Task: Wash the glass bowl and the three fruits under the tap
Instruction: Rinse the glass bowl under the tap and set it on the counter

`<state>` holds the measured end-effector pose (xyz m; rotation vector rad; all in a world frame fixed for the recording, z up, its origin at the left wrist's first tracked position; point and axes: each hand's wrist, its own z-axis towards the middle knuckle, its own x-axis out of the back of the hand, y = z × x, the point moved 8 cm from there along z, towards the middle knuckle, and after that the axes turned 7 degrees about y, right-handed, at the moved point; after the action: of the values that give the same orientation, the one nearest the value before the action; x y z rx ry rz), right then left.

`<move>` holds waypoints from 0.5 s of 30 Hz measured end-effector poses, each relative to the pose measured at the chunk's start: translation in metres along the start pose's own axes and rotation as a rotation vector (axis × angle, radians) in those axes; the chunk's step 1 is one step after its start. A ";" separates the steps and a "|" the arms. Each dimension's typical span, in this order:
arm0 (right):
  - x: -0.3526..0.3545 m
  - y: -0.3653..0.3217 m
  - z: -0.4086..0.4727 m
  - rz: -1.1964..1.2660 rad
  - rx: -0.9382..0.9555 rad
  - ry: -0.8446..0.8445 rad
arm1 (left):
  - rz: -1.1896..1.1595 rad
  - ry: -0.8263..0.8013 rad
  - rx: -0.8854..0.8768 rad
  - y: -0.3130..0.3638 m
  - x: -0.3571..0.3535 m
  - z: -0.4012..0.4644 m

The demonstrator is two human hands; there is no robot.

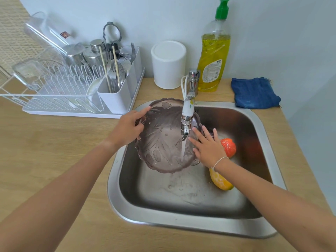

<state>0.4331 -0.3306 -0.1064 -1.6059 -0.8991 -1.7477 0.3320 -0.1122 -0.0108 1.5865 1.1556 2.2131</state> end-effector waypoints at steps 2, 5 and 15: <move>-0.007 -0.008 -0.004 0.103 -0.008 -0.037 | -0.017 -0.003 0.044 -0.003 -0.002 -0.001; -0.013 -0.027 -0.016 0.270 0.022 -0.078 | -0.100 -0.001 0.137 -0.011 -0.003 -0.007; -0.008 0.034 -0.020 1.365 -0.637 0.185 | -0.365 -0.045 0.383 -0.037 -0.033 -0.030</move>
<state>0.4491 -0.3673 -0.1119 -1.6578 0.8382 -1.0788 0.3093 -0.1194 -0.0634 1.3917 1.7738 1.7925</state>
